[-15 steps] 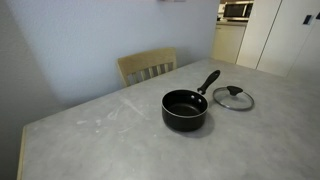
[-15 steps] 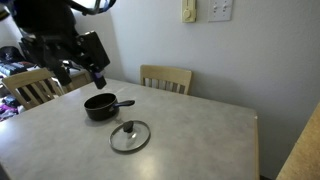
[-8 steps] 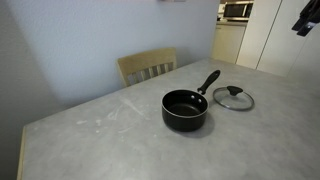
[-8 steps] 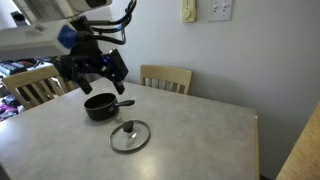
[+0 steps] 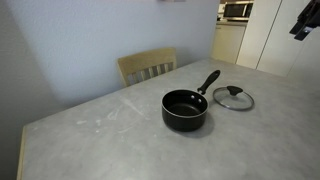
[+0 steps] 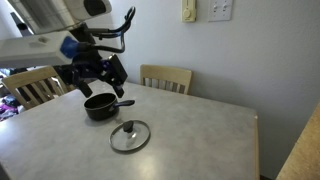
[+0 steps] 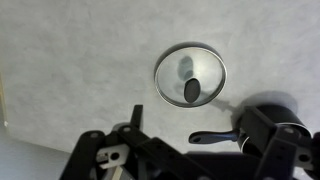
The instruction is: Put the lid on the pot
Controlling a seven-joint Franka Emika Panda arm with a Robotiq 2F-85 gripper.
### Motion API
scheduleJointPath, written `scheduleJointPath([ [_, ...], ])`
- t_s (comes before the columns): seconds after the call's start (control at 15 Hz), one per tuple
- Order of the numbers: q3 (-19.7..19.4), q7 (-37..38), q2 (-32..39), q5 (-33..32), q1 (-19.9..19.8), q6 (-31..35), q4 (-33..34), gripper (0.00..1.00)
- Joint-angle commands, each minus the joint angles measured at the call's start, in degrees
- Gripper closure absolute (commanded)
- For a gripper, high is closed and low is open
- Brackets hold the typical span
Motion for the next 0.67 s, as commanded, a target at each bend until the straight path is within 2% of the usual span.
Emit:
scheduleJointPath([
  [0.0, 2.0, -1.9, -0.5, 1.3, 0.7, 6.1, -4.7, 0.0],
  [0.13, 3.6, -2.1, 1.0, -0.1, 1.6, 8.1, -5.2, 0.0],
  [0.27, 4.8, -2.3, 3.2, -0.6, 2.8, 6.0, -3.9, 0.0],
  [0.6, 7.2, -3.0, 9.1, -2.9, 2.5, 1.9, 0.8, 0.0],
])
